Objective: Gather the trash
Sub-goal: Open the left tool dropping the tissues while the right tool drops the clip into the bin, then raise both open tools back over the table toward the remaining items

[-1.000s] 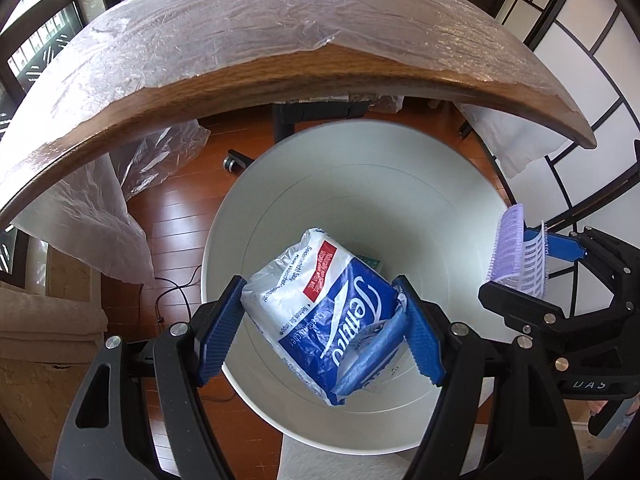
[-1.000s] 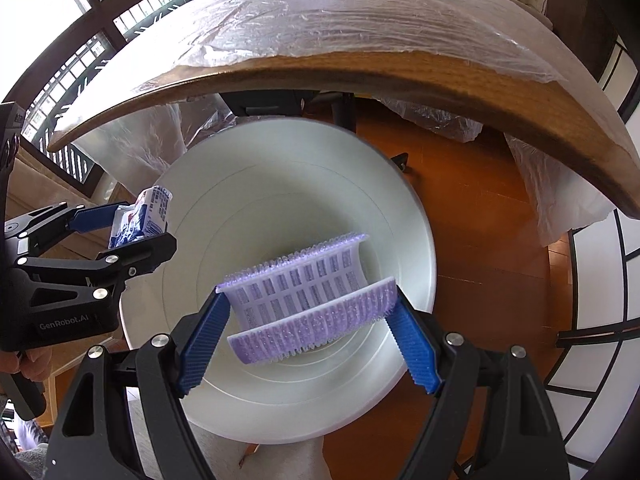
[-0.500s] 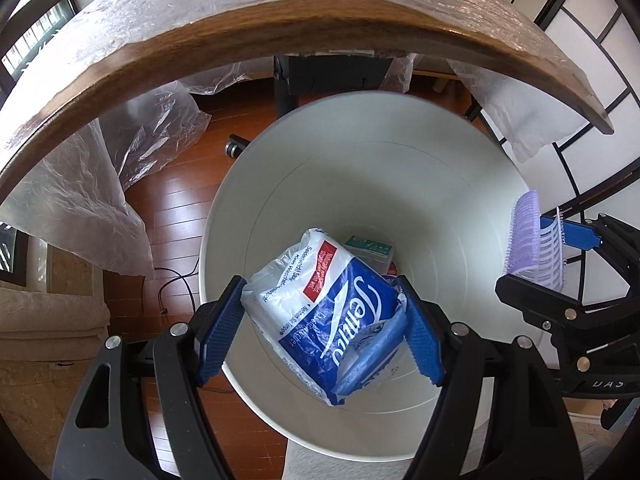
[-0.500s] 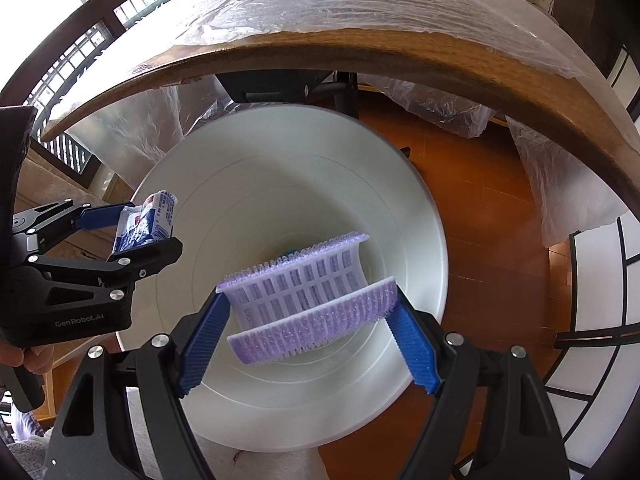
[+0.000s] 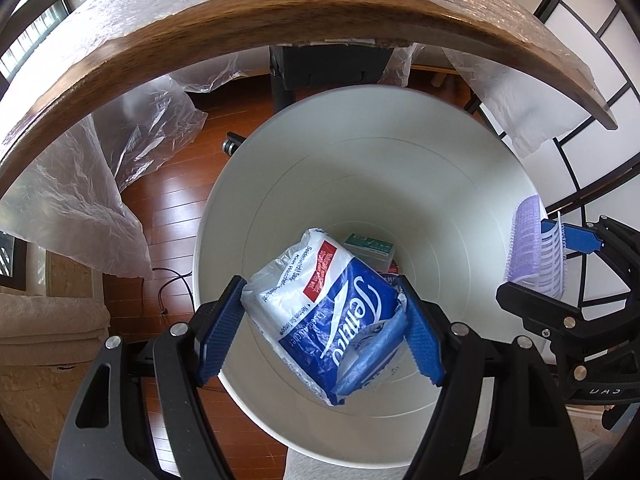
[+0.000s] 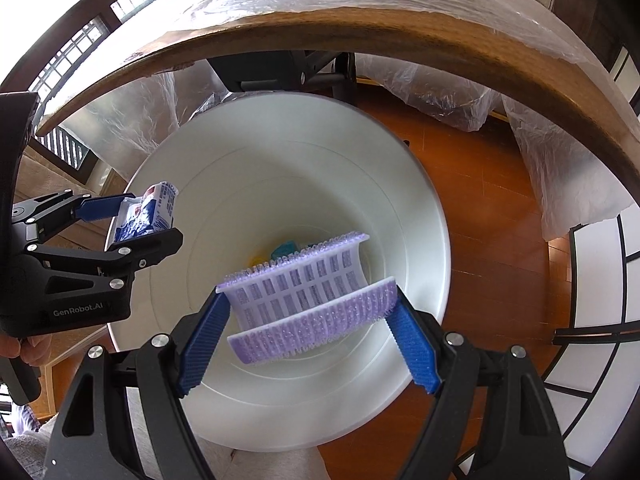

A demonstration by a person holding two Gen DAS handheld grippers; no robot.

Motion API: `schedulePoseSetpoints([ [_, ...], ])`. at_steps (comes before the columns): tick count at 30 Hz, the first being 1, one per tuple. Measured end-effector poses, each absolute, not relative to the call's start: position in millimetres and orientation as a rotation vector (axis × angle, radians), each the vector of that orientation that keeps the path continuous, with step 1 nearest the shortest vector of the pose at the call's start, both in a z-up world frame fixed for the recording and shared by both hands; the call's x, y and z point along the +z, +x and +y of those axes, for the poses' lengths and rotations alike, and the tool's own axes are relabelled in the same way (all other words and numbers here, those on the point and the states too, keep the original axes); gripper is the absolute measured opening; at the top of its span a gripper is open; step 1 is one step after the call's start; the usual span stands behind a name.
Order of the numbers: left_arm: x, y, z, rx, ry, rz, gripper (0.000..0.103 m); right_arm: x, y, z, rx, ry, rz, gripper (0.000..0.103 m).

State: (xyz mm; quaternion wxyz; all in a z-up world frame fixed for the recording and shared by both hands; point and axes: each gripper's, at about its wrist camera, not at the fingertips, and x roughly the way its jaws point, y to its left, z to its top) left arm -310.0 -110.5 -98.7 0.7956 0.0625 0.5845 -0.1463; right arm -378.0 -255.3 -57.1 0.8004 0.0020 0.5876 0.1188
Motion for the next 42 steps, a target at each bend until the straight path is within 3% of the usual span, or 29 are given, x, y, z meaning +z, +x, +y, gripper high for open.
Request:
schedulePoseSetpoints([
  [6,-94,-309,-111,-0.357,0.110,1.231,0.078,-54,-379,-257,0.243,0.015,1.246,0.079],
  [8,-92,-309,-111,-0.342,0.114,1.217,0.088,-49,-381,-261,0.225,0.031,1.227,0.092],
  [9,-92,-309,-110,-0.334,0.115,1.212,0.088,-47,-382,-263,0.222,0.040,1.216,0.093],
  [17,-74,-310,-99,-0.333,0.059,1.183,0.088,-16,-390,-287,0.162,0.051,1.128,0.093],
  [22,-29,-320,-93,-0.348,0.027,1.082,0.088,40,-400,-301,0.121,0.000,0.966,0.094],
  [25,4,-322,-90,-0.316,0.034,0.974,0.100,75,-403,-306,0.099,-0.022,0.843,0.099],
  [30,49,-314,-77,-0.247,-0.037,0.837,0.101,120,-396,-311,0.089,-0.042,0.699,0.099],
  [42,86,-255,-56,-0.231,-0.062,0.776,0.101,136,-335,-270,0.131,-0.082,0.674,0.099],
])
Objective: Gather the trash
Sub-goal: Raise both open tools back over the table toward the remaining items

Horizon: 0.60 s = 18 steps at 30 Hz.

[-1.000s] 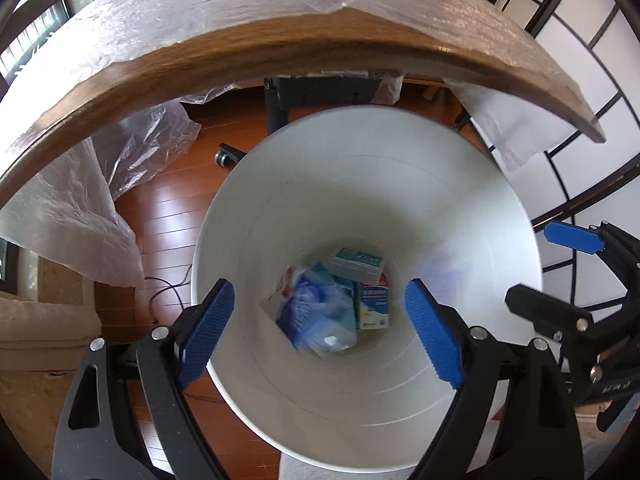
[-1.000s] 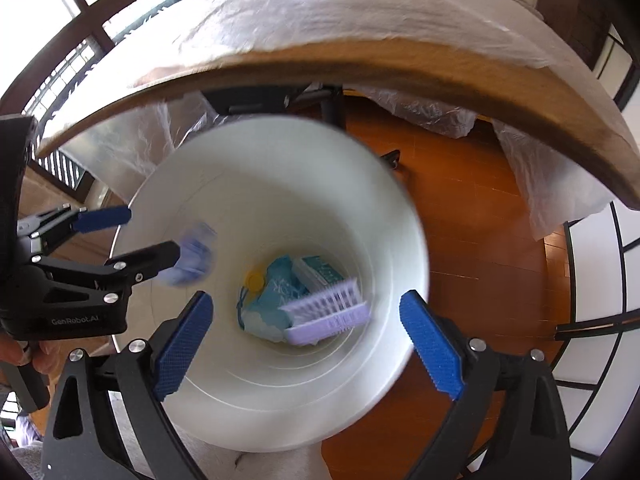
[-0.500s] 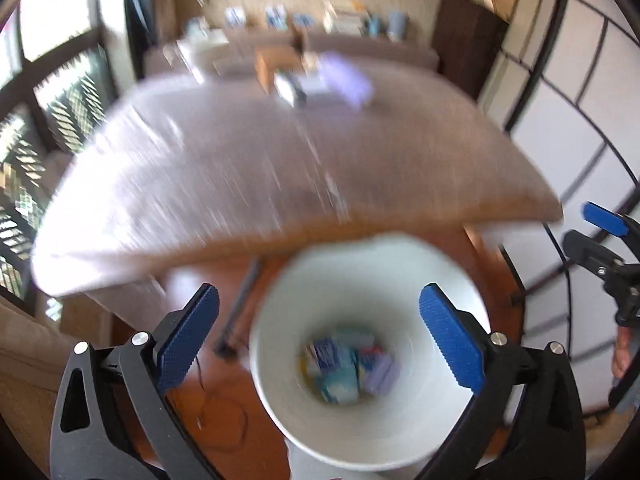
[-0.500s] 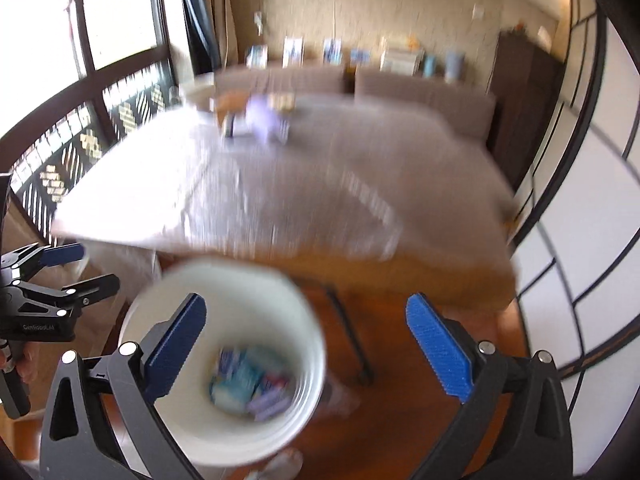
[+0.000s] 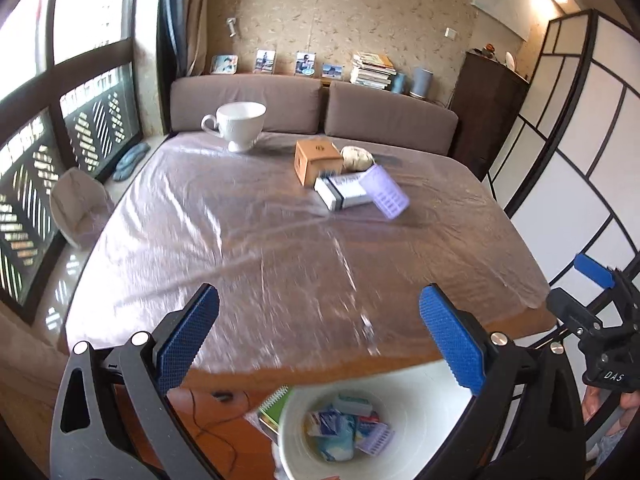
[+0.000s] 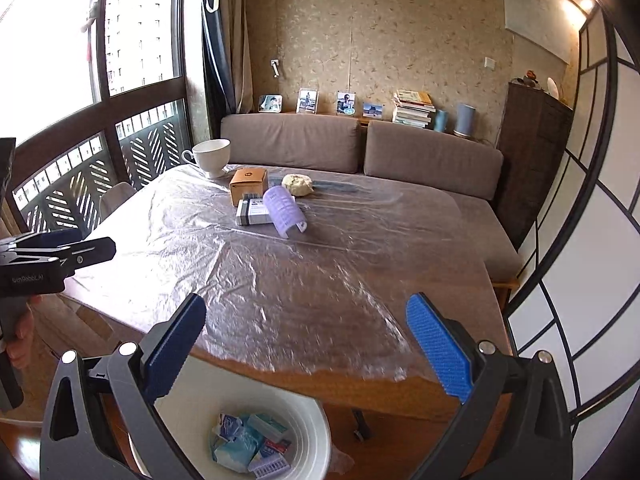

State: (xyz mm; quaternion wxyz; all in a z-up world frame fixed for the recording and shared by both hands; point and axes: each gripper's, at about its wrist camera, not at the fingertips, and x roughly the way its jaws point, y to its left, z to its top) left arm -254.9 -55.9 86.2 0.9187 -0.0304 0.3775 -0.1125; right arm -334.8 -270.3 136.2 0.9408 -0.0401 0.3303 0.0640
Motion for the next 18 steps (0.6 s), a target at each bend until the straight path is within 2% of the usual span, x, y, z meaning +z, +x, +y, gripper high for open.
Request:
schedulePoseSetpoints([
  [10,93,-172,-52,-0.337,-0.006,0.786,0.101,117,-253,-234,0.105,-0.156,0.739,0.099],
  [18,73,-93,-78,-0.379,0.044,0.836,0.101,89,-200,-222,0.115,-0.193,0.816,0.099],
])
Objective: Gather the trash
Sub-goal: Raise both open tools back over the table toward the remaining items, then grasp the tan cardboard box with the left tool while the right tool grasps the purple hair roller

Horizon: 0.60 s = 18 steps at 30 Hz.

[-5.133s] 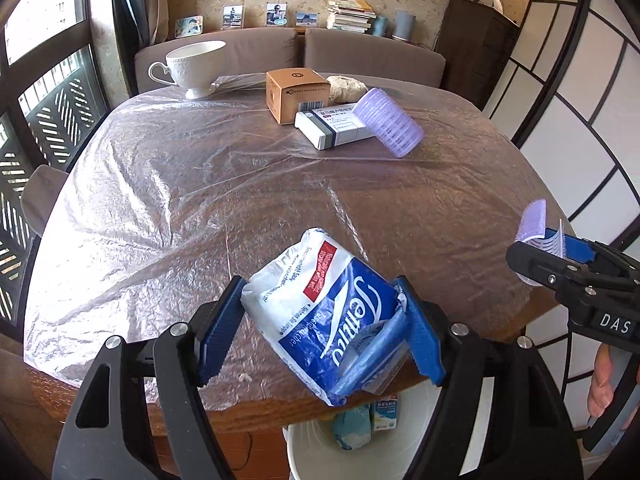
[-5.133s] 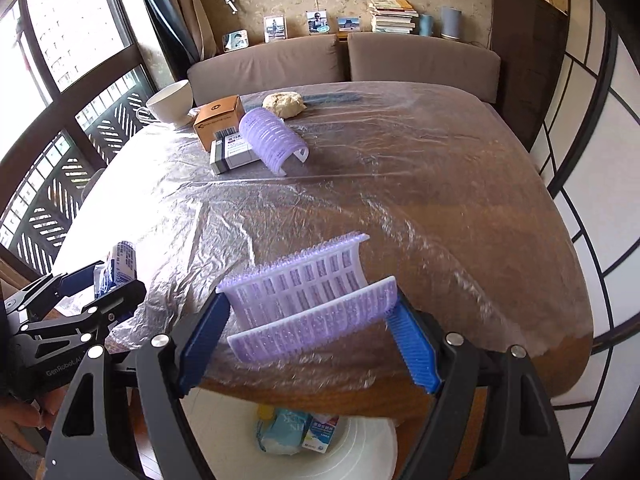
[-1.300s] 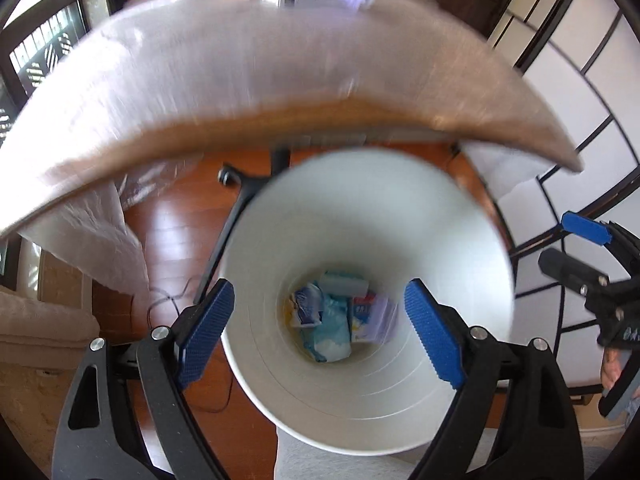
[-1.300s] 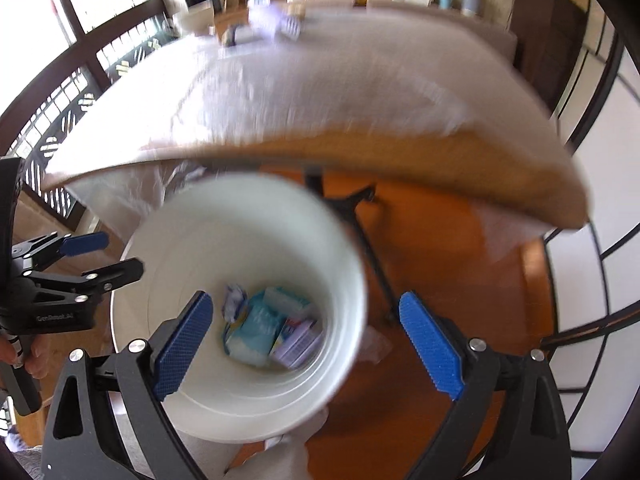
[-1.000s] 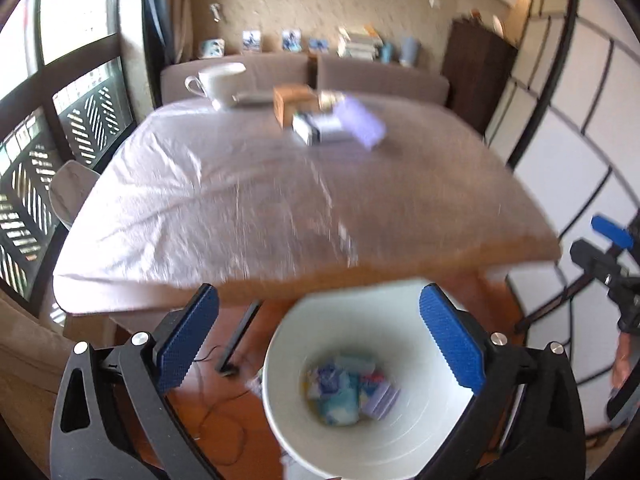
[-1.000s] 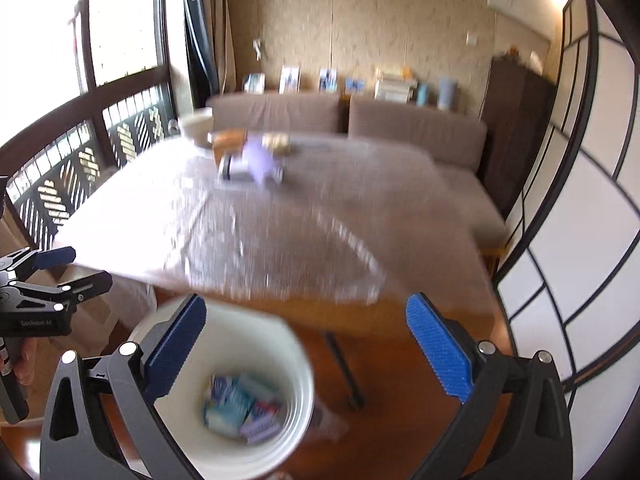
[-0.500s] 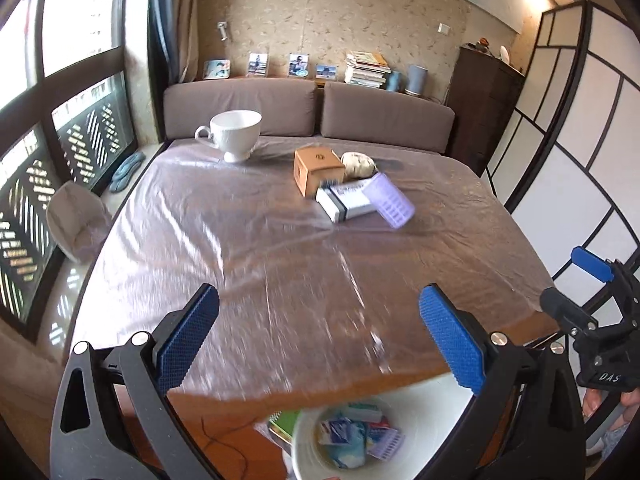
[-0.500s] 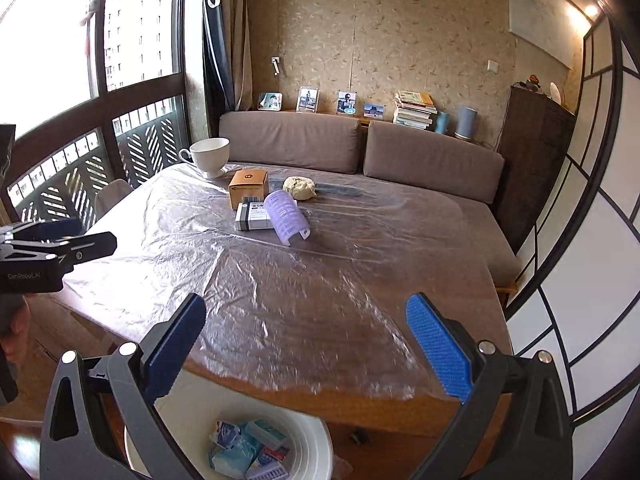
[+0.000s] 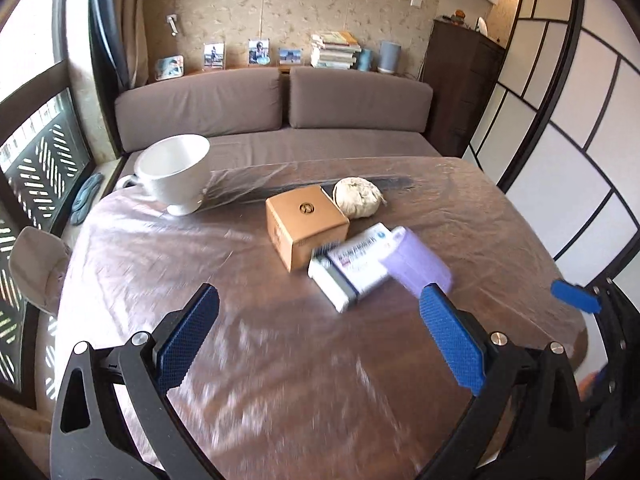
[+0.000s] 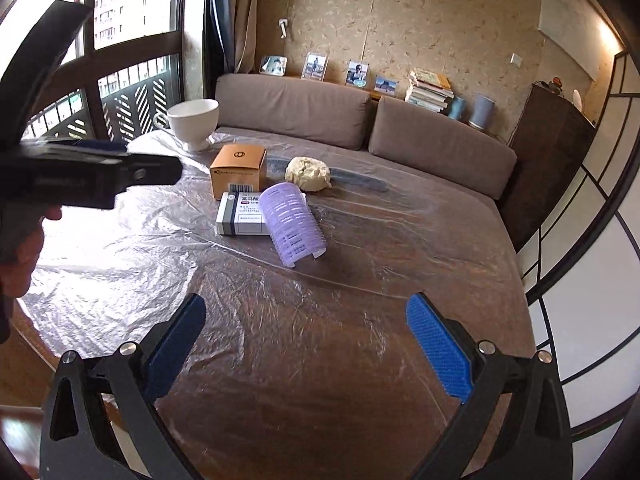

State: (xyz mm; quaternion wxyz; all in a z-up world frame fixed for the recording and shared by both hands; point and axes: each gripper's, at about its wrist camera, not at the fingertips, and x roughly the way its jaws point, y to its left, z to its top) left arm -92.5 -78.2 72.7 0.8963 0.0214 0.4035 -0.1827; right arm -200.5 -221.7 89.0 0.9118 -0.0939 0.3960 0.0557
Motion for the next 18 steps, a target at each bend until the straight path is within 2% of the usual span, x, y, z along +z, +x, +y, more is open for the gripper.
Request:
schedulePoseSetpoints([
  [8,39,-29,-101,-0.287,0.065,0.900,0.101,64,-143,-224,0.202,-0.204,0.864,0.099],
  [18,20,4,-109,-0.243,0.016,0.930,0.101,41,-94,-217,0.317,-0.209,0.903,0.096],
])
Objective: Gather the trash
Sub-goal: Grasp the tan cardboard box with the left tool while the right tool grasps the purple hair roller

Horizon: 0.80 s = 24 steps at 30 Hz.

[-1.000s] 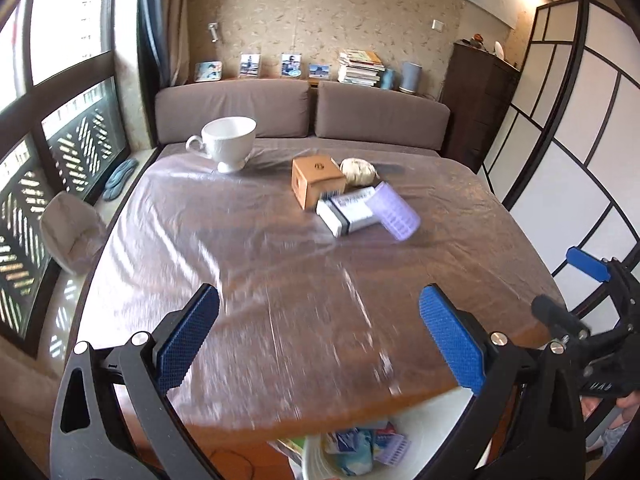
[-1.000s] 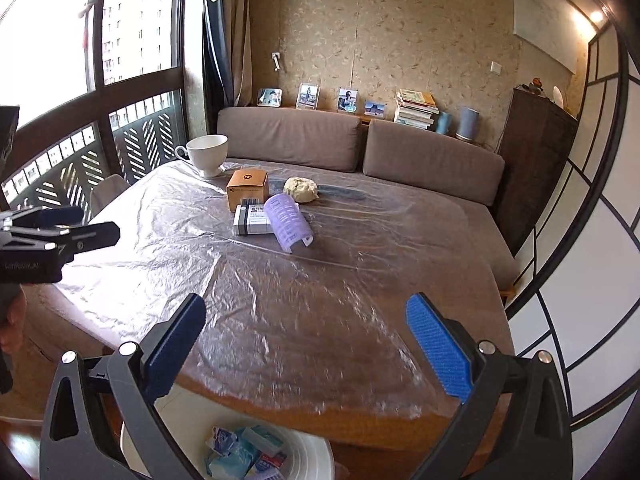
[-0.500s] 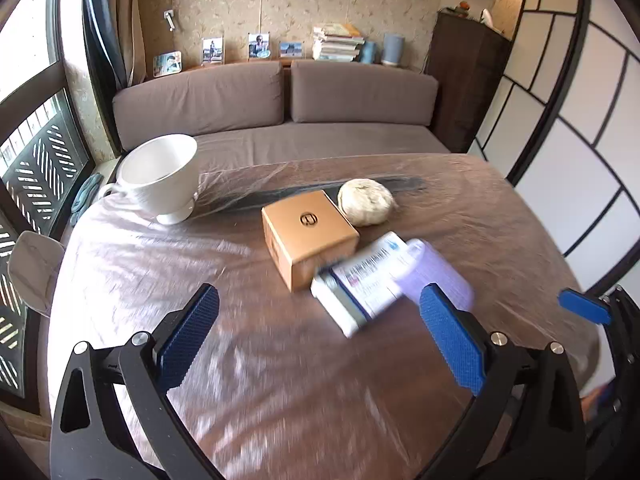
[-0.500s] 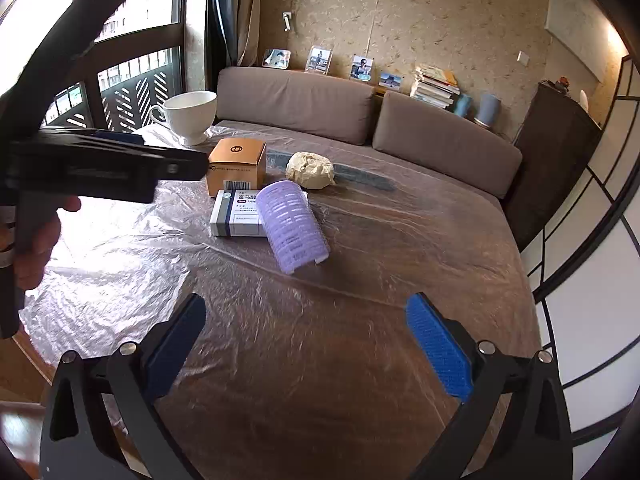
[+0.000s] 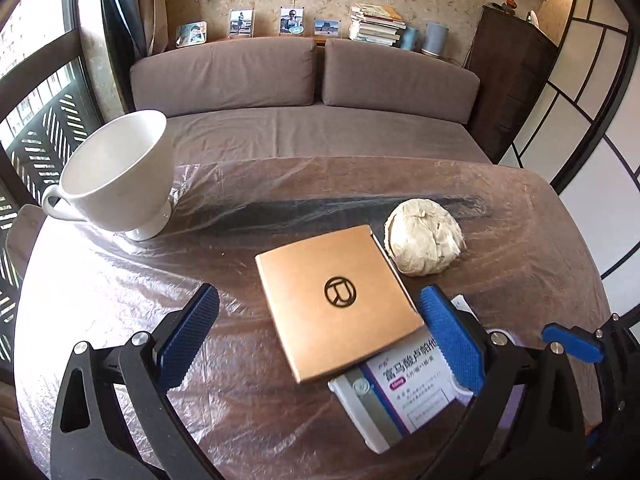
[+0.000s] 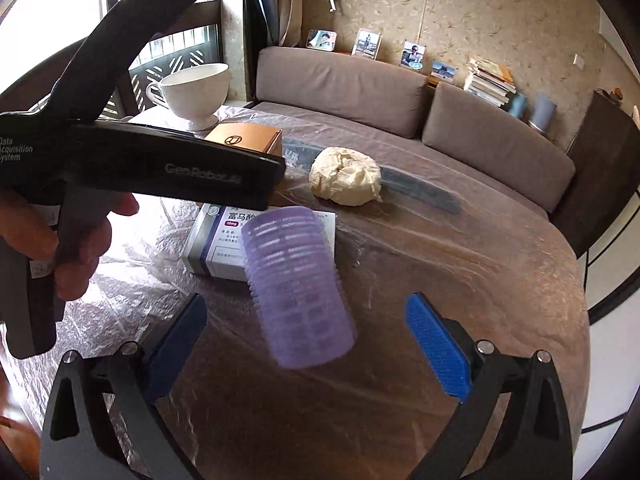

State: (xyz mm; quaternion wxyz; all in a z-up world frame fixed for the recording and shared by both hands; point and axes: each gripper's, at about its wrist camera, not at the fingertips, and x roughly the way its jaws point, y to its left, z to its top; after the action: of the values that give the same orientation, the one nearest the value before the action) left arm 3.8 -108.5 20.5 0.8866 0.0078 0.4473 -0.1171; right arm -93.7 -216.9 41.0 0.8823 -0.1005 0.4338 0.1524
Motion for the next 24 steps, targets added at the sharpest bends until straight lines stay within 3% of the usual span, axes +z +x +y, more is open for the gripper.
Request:
schedulePoseSetpoints([
  [6,15,7,-116,-0.248,0.071,0.923,0.100,36,-85,-216,0.346,-0.193,0.924,0.086],
  [14,13,16,-107,-0.277,0.015,0.950,0.087,33,-81,-220,0.353,-0.163,0.939,0.081],
  [24,13,16,-98,-0.264,0.017,0.947,0.087,31,-82,-220,0.370,-0.147,0.952,0.070],
])
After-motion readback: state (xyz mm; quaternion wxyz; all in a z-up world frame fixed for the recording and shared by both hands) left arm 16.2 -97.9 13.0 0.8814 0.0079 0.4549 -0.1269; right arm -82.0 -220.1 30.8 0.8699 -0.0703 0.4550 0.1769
